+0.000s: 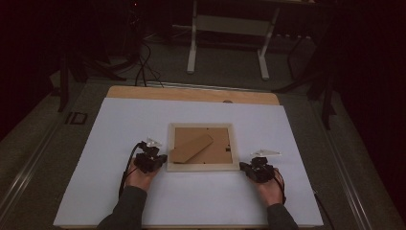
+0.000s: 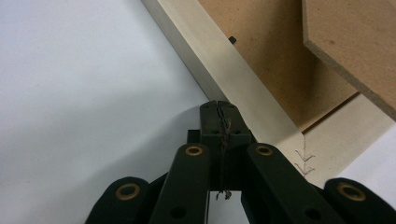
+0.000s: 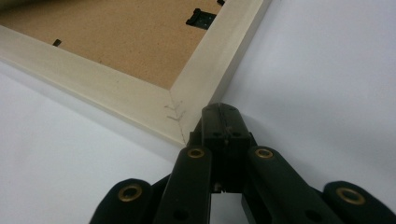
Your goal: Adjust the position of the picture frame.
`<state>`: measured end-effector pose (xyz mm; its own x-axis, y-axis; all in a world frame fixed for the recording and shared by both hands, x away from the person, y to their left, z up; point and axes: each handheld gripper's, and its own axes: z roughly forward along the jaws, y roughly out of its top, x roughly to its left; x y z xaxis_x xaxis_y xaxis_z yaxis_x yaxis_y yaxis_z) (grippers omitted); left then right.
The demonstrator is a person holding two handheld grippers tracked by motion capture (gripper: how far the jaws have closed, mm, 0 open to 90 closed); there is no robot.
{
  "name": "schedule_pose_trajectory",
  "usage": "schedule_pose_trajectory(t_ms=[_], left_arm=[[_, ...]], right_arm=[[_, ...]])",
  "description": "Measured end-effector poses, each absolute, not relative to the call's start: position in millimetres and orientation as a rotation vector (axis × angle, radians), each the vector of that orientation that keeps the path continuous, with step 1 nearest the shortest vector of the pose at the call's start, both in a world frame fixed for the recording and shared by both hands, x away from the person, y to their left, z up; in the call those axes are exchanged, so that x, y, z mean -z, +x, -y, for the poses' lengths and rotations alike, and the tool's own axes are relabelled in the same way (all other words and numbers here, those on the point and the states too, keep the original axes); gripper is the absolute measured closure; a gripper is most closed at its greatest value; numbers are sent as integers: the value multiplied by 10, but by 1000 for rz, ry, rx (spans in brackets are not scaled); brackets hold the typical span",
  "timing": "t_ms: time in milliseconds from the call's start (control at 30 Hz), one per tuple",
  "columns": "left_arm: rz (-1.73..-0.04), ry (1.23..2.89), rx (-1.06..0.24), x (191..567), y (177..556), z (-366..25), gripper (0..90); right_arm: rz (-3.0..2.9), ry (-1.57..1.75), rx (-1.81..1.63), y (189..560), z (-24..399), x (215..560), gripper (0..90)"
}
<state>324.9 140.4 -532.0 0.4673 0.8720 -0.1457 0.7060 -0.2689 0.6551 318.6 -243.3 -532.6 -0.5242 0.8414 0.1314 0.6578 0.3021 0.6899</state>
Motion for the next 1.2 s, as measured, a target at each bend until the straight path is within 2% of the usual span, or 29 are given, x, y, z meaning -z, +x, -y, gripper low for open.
schedule_pose_trajectory(t_ms=[1200], left_arm=[[-1326,2062,-322,5303,2989,-1466,900]], right_arm=[[-2347,1326,-1066,3273,2356,5333,900]])
